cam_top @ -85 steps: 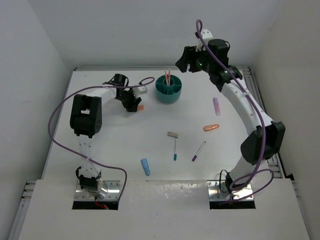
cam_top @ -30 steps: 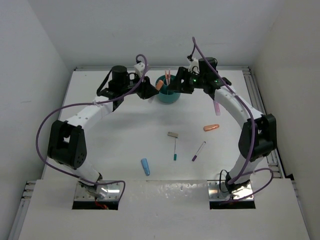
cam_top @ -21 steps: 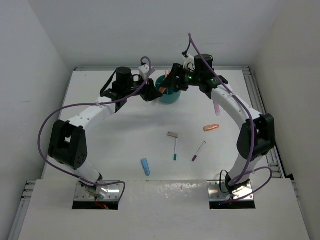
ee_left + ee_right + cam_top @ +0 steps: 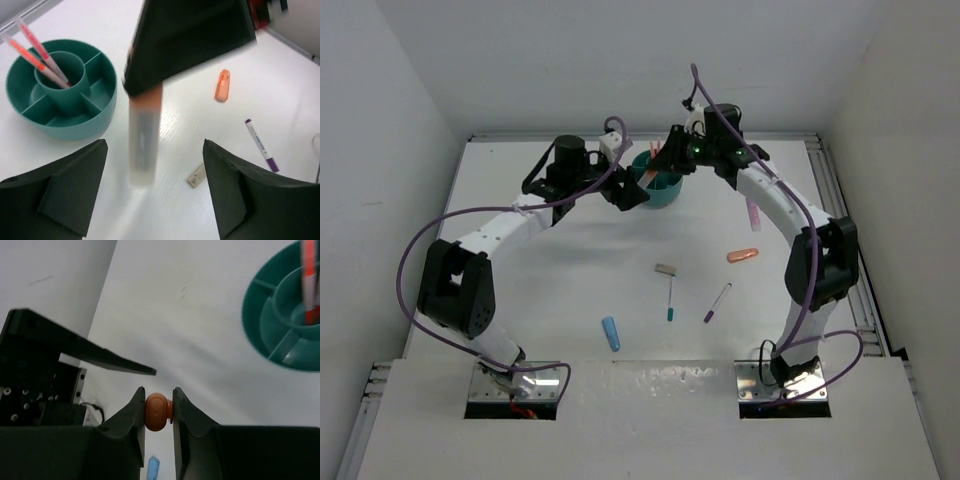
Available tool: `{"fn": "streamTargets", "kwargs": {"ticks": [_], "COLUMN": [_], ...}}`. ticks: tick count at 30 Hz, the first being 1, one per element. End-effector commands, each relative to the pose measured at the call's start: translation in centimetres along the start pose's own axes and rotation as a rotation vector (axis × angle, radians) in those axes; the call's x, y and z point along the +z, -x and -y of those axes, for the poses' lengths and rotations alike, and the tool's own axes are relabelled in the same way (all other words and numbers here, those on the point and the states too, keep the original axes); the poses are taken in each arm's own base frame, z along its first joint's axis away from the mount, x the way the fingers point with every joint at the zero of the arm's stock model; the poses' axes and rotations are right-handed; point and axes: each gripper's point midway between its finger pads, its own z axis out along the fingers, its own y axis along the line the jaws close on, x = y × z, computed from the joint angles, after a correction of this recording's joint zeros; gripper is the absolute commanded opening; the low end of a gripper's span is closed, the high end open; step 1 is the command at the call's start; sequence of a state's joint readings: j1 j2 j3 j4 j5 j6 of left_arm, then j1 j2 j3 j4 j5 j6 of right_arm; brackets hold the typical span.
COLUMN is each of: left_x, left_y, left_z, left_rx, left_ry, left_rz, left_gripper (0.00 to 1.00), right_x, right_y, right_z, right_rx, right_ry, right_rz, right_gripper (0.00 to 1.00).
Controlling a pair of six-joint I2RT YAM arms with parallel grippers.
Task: Sort the stationery into containers
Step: Place the pen in the storage box.
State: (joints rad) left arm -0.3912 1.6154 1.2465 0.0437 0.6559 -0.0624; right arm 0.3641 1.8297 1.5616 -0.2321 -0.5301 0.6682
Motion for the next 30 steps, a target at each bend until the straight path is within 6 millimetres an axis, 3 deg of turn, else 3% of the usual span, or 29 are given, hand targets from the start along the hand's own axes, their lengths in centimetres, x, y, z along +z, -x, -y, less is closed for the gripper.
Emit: {"fn": "streamTargets", "kwargs": {"ticks": [1,4,8,10,17,30], "left_x": [-1.6,-2.7,-4.0,-4.5,-5.2,-5.7], "left_y": [2.3,2.2,0.3,-0.5,-2.0,-4.6], "left_z": [-1.6,-3.0,-4.2,-4.7,-5.5,-5.7], "left_rx": [0.047,0.06,0.066,0.06,0.044,0.009], "left_ry": [0.085,0.119,0.143,0.149,0.154,0.141], "left_rz": [0.043,0.03,-0.033,-0.047,-0.082,-0.122], "left_gripper": [0.85,0.85,0.85,0.85,0.85,0.86], "right_x": [-1.2,-1.7,-2.3,-2.2,-0.3,2.2], "right_y": [5.8,8.4,10.7,11.3,10.3,7.1], "right_z": [1.5,4.0,7.2,7.7,10.6,13.6], "right_rx": [-0.107,-0.219,-0.285,-0.295,-0.281,-0.247], "right_ry": [-0.065,-0.163,-0.254,-0.261,-0.28,-0.297], "right_rz": [0.143,0.19,0.231,0.238,0.198,0.118], "right_gripper": [0.0,0.0,0.0,0.0,0.0,0.0]}}
